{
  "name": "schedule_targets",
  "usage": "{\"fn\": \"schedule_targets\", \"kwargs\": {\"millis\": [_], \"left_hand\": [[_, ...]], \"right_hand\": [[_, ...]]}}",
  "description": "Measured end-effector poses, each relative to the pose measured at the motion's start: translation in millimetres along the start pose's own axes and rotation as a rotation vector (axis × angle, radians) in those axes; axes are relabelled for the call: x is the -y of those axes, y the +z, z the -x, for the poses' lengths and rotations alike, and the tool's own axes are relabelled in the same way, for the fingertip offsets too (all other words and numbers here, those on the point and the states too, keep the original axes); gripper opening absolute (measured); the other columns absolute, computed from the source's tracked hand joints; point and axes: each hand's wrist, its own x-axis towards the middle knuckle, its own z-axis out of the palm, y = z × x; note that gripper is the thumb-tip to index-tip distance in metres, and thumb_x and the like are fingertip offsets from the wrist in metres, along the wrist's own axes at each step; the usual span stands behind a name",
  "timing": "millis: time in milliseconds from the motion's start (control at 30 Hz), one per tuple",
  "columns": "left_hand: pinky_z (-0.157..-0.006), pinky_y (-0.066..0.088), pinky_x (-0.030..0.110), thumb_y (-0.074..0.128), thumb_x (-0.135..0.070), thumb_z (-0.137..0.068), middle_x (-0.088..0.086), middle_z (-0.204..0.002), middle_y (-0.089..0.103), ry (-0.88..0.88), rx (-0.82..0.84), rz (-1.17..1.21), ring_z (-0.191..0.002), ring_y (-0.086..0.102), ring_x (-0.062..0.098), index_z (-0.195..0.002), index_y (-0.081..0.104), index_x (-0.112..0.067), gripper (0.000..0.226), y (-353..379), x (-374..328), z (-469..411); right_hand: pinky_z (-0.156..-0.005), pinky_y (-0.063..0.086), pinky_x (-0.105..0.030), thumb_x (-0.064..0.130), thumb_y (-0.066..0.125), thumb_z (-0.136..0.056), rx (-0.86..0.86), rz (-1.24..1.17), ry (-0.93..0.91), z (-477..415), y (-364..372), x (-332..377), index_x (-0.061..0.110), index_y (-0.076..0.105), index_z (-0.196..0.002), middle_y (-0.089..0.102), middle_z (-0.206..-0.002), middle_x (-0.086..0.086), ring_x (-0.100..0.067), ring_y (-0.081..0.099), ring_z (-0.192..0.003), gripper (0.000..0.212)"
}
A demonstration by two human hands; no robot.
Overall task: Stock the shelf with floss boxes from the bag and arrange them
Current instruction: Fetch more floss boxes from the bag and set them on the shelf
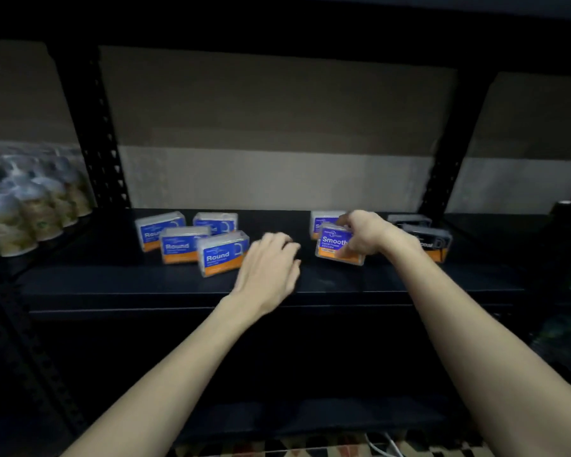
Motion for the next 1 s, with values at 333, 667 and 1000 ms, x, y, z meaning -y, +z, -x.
{"fn": "schedule_targets", "kwargs": {"millis": [333,667,1000], "left_hand": [[-0.080,0.047,0.041,0.044,-0.029,-0.095,0.012,-0.110,0.062,-0.378,0.246,0.056,-0.103,0.058,0.033,-0.099,0.066,-0.006,0.032,16,-27,-13],[-0.083,0.047,0.041,0.045,-0.031,-0.095,0.015,-0.110,0.063,-0.349,0.244,0.084,-0.104,0.057,0.033,-0.101,0.065,-0.005,0.034,18,-22,-12],[-0.057,0.032,0.037,0.064,-0.025,-0.085,0.004,-0.063,0.049,0.065,-0.437,0.298,-0.062,0.044,0.025,-0.061,0.051,-0.011,0.030,28,-68,51]], "right_hand": [[-0.101,0.045,-0.040,0.024,0.082,-0.075,-0.172,-0.053,-0.093,-35,36,17,0.019,0.053,-0.132,0.053,-0.133,-0.013,-0.034,0.049,-0.124,0.064],[-0.097,0.034,-0.044,0.048,0.068,-0.084,-0.313,0.430,-0.201,-61,60,48,0.031,0.041,-0.145,0.045,-0.136,-0.011,-0.033,0.040,-0.124,0.069],[-0.044,0.037,-0.020,0.020,0.071,-0.088,-0.271,-0.687,-0.283,52,42,-21,0.011,0.071,-0.082,0.062,-0.056,0.003,-0.002,0.049,-0.044,0.011]]}}
